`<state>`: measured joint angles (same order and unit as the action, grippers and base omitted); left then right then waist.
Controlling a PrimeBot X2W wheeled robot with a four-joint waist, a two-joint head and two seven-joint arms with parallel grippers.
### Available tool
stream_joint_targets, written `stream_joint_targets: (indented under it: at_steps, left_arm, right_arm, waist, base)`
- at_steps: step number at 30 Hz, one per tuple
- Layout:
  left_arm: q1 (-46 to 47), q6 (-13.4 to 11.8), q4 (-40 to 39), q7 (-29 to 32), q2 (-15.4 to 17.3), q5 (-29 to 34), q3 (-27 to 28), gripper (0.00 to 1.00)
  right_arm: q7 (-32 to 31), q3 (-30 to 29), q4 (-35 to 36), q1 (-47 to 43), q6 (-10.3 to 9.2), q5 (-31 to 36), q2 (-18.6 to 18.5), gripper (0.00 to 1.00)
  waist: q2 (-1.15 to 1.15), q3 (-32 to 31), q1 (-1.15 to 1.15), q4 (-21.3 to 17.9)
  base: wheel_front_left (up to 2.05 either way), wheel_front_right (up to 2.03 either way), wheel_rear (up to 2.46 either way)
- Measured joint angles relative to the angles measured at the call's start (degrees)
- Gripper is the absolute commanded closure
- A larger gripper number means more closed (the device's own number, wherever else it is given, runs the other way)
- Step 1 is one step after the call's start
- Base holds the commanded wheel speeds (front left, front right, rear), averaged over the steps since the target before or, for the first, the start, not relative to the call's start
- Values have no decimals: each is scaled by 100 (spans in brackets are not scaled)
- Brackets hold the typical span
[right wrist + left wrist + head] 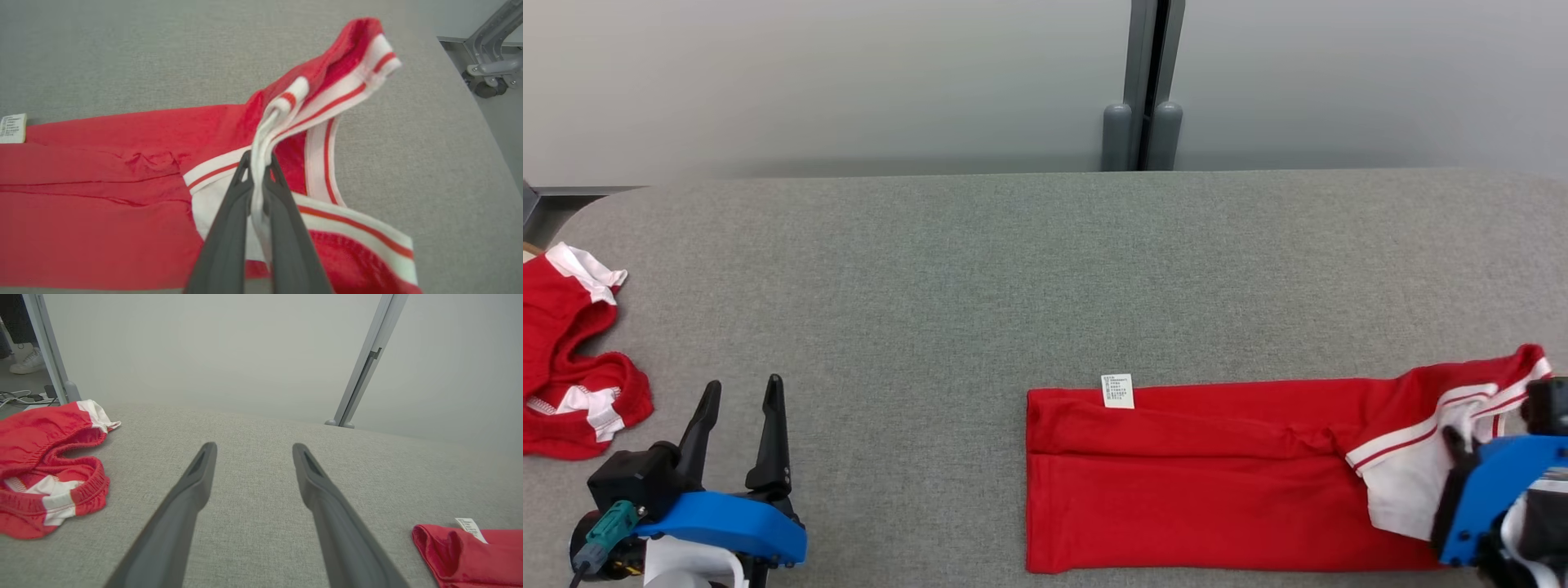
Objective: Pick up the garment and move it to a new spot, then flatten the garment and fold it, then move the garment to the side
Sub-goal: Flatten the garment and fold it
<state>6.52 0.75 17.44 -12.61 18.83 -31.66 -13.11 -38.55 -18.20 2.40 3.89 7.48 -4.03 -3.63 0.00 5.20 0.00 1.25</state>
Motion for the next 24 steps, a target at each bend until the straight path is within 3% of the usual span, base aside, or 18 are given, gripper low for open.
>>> stream_joint_targets:
  at_steps: [5,12,24]
  left_arm:
    - [-1,-38,-141,48,49,5,-1,0]
    - [57,-74,-278,119,76,7,-44,0]
    - [163,-74,-302,131,47,13,-144,0]
  right_arm:
    - [-4,1193,-42,-101,0,-244,55,100]
    - [168,2694,-634,385,0,-749,70,100]
    - [591,3955,-1908,1395,0,-1475,75,100]
  waist:
    - [0,16,0,31]
    - [0,70,0,99]
    - [0,218,0,284]
  base:
    - [0,0,0]
    - [0,0,0]
    - [0,0,0]
